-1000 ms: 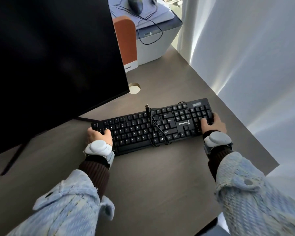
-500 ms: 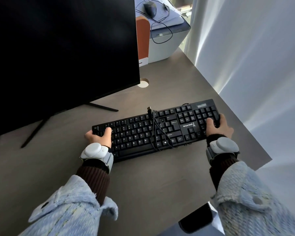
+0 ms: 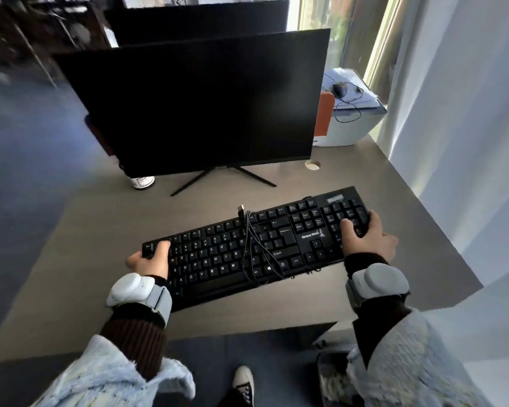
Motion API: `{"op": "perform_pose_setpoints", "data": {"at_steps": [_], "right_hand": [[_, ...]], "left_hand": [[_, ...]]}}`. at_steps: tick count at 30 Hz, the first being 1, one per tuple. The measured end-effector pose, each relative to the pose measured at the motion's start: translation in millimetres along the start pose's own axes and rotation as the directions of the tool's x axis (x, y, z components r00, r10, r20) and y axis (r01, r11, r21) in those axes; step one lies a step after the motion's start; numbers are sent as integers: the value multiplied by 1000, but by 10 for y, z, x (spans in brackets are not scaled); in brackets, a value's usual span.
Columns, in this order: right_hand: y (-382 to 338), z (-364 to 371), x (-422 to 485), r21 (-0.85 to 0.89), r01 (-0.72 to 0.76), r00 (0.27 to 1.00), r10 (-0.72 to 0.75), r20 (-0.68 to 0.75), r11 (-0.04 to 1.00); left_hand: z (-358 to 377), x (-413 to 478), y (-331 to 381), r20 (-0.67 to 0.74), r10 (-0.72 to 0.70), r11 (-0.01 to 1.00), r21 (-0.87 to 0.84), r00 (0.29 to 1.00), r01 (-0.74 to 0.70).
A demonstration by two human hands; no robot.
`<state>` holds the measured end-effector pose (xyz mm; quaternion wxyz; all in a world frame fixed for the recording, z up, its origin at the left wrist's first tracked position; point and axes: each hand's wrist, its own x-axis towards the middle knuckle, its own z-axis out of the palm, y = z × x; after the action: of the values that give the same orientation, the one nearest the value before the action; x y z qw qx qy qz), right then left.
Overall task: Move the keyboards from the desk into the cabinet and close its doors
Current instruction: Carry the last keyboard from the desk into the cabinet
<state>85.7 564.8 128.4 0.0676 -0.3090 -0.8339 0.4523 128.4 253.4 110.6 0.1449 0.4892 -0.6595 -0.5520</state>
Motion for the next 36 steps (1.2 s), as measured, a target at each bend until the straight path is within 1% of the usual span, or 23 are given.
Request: {"op": "perform_pose_setpoints", "data": {"at_steps": [3, 4, 7, 9, 10, 12, 15, 16, 18, 23, 24, 28, 30, 31, 32, 35, 36], "right_hand": [[-73, 134, -171, -34, -17, 998, 19, 55, 999], [-137, 230, -298, -44, 12, 996, -8, 87, 999], [-432, 560, -777, -46, 121, 973, -109, 205, 992], [-714, 920, -1199, -43, 220, 932, -197, 304, 975], [-764, 972, -1256, -48, 233, 928, -208, 309, 971], [-1000, 1288, -1638, -32, 306, 888, -274, 369, 951], [-1379, 1937, -2483, -5, 425, 789, -368, 493, 905], [-1433, 1987, -2569, -19, 425, 789, -360, 498, 905], [-1574, 2413, -3133, -11, 495, 721, -404, 564, 869], [-1920, 3445, -4708, 4, 560, 580, -395, 712, 828], [-2003, 3708, -5189, 27, 582, 529, -404, 747, 813], [-2278, 4300, -6354, 75, 644, 414, -429, 803, 761], [-2427, 4602, -6863, 114, 667, 351, -445, 824, 736], [-2457, 4644, -6931, 117, 669, 343, -445, 827, 734], [-2510, 4770, -7129, 136, 679, 320, -457, 830, 721], [-2669, 5281, -7790, 189, 701, 229, -468, 854, 688], [-2715, 5448, -8007, 193, 719, 200, -464, 863, 668]], "left_hand": [[-324, 28, -69, -16, -24, 999, -42, 1000, 23], [-521, 46, -83, -40, -36, 997, -65, 999, 33], [-1194, 196, -180, -171, -80, 990, -131, 982, 58], [-1792, 365, -320, -267, -120, 982, -173, 956, 75], [-1888, 381, -347, -261, -113, 982, -174, 959, 68], [-2358, 502, -481, -330, -162, 972, -217, 930, 92], [-3272, 751, -823, -452, -262, 943, -308, 853, 126], [-3345, 774, -882, -445, -269, 938, -321, 854, 128], [-3898, 912, -1076, -501, -302, 923, -365, 811, 118], [-5436, 1323, -1401, -597, -387, 902, -403, 703, 154], [-5886, 1435, -1499, -632, -400, 896, -422, 664, 137], [-6953, 1740, -1601, -737, -395, 896, -440, 549, 55], [-7391, 1877, -1696, -759, -417, 883, -469, 500, 25], [-7443, 1877, -1712, -751, -423, 880, -475, 508, 30], [-7583, 1923, -1757, -746, -438, 870, -491, 502, 29], [-8047, 2201, -1956, -766, -492, 849, -527, 415, 34], [-8190, 2305, -2005, -764, -507, 844, -534, 400, 50]]}}
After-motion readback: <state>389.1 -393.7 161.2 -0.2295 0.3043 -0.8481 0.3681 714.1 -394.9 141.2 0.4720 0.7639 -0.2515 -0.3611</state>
